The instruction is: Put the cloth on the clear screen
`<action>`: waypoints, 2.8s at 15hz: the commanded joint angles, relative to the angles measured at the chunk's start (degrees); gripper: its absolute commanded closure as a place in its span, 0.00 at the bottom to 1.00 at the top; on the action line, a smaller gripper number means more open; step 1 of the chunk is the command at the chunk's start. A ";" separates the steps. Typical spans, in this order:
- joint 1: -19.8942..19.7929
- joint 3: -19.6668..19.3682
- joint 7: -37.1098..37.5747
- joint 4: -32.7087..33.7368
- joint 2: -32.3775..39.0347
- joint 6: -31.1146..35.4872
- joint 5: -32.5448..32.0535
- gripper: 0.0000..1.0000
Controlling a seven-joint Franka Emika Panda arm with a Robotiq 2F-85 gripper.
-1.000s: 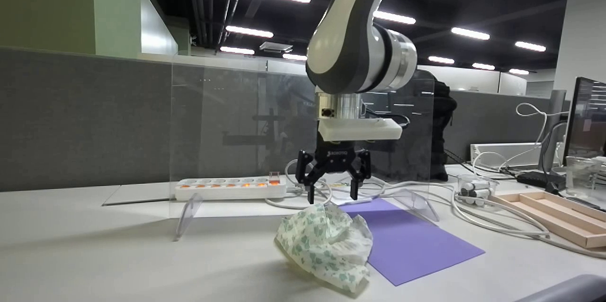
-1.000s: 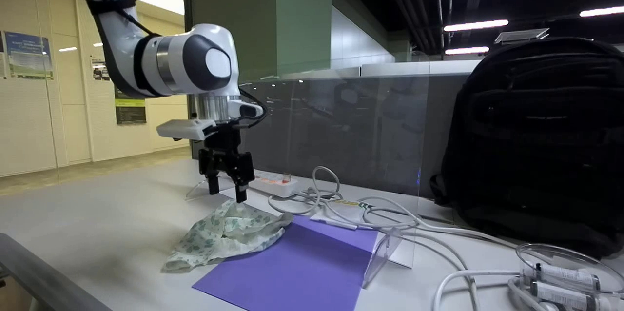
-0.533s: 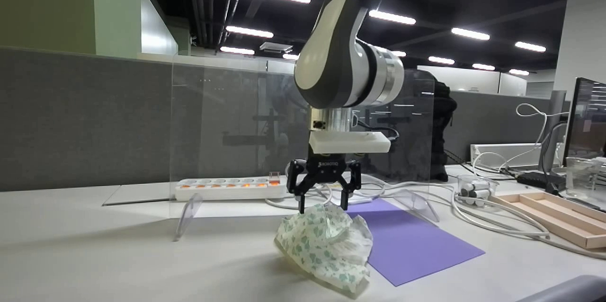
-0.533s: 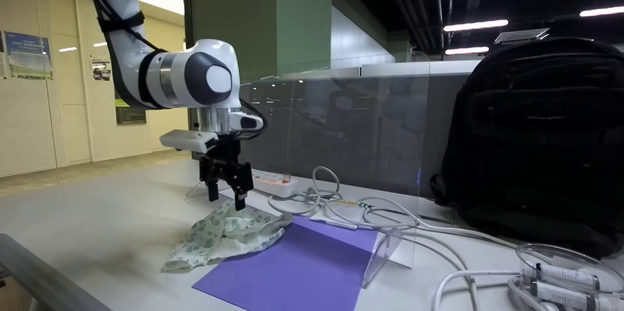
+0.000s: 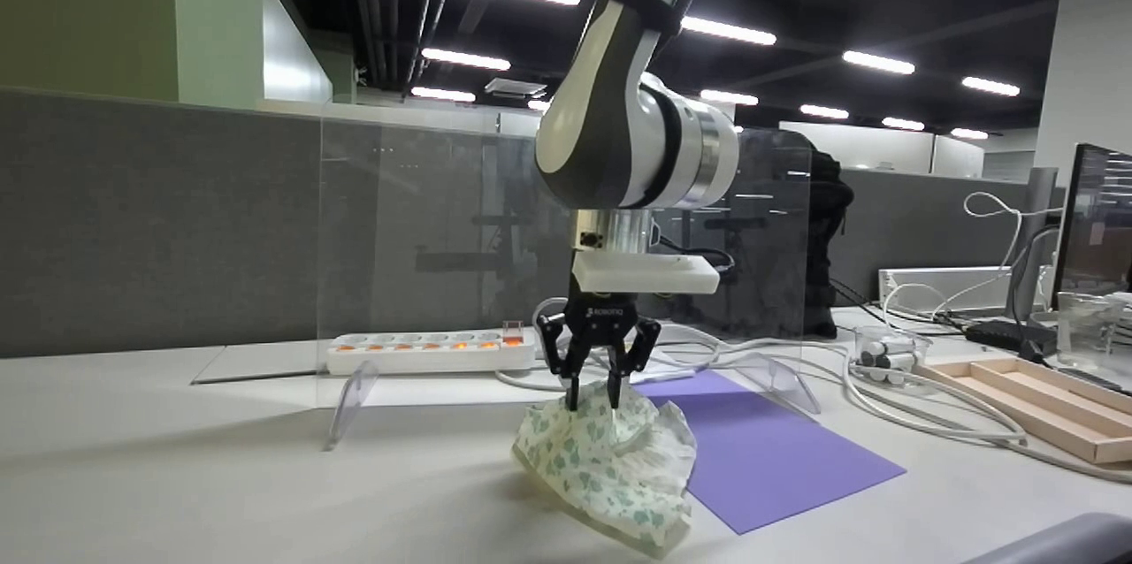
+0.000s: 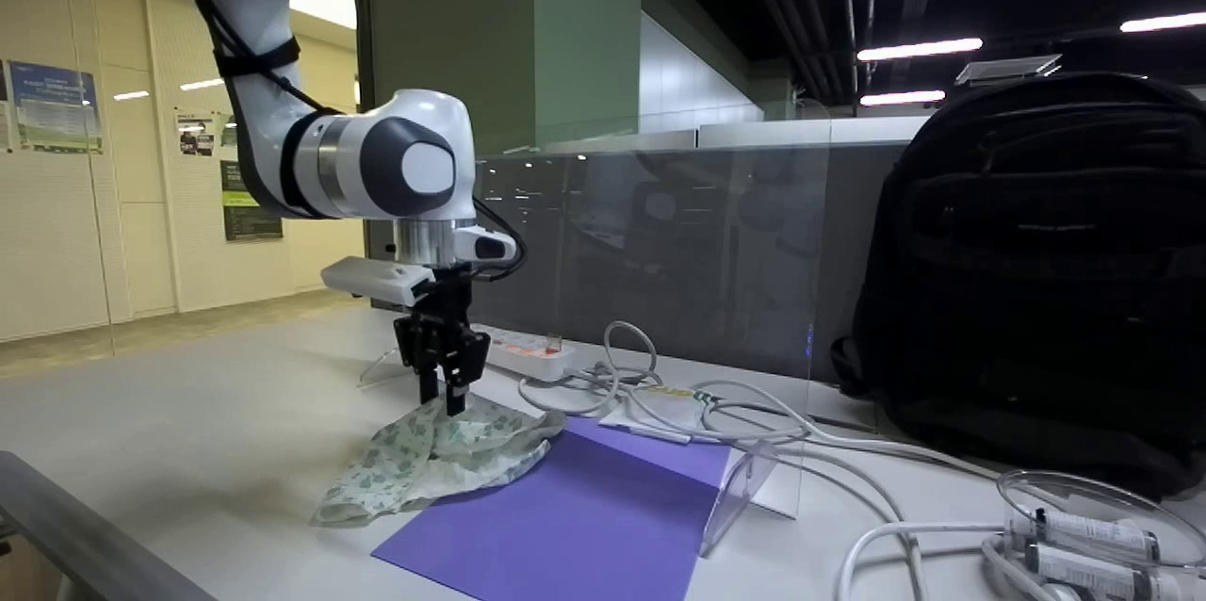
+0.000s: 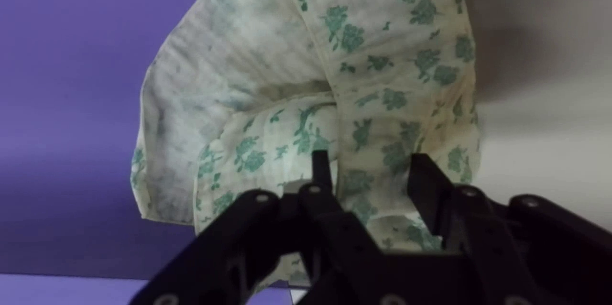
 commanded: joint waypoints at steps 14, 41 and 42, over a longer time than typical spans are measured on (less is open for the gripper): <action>-1.16 2.83 -4.67 2.68 -13.51 -12.04 4.01 1.00; -0.24 4.89 -6.25 21.46 -22.68 -20.46 5.72 1.00; -0.24 4.95 -5.95 22.87 -22.47 -19.18 5.68 1.00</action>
